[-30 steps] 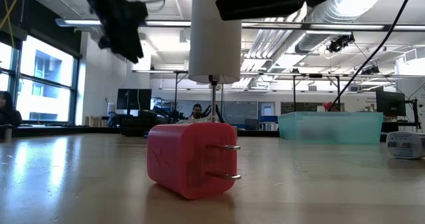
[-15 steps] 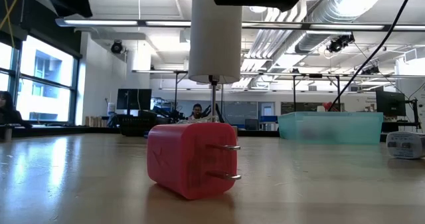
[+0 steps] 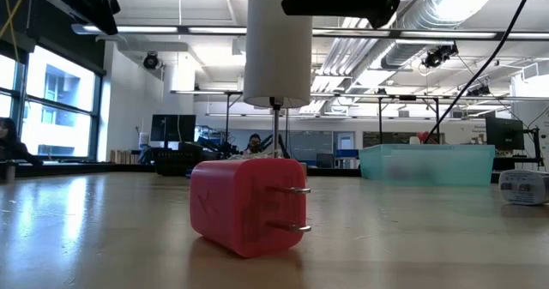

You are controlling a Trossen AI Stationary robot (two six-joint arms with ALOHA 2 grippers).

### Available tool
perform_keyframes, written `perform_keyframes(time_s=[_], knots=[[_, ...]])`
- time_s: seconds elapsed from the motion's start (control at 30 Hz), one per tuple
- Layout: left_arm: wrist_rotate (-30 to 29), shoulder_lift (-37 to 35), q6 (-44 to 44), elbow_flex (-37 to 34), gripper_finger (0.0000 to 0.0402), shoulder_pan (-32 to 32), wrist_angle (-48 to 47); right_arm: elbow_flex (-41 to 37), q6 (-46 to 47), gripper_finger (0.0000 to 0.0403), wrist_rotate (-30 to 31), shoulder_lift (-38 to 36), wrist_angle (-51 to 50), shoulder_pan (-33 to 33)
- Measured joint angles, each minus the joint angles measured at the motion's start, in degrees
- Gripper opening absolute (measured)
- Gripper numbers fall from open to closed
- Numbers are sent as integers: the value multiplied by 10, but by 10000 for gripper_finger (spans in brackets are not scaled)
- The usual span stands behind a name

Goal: Pick & Place Office items
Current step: Put the blue adapter into the green bin

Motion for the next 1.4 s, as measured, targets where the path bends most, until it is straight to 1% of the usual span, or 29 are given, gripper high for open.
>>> perform_keyframes(time_s=[0.17,0.27,0.33,0.43,0.5,0.67,0.73,0.93,1.0,1.13,1.27,1.4], knots=[[1,3,-5,0,271,-4,1,0,-3,191,1,0,-16,0],[3,3,-47,0,289,-4,1,0,2,191,0,0,-26,0],[11,3,-120,0,292,-4,-1,0,8,192,0,0,-36,0],[65,3,-253,0,293,-2,-6,0,9,191,1,0,-48,-1],[79,4,-317,0,293,-6,-6,0,9,191,3,0,-45,-4],[96,15,-389,0,293,-32,-1,0,0,192,2,0,-40,-18],[97,17,-404,0,293,-40,2,0,1,192,-6,0,-35,-22],[77,23,-378,0,293,-78,87,0,-1,192,-50,0,13,-24],[78,28,-339,1,293,-93,142,0,-2,192,-57,0,27,-21],[83,28,-271,1,293,-128,214,0,-6,192,-58,0,45,-15],[83,31,-196,1,293,-145,253,0,-6,192,-57,0,58,-10],[91,52,-151,24,293,-145,236,0,-6,191,-57,0,74,-4]])
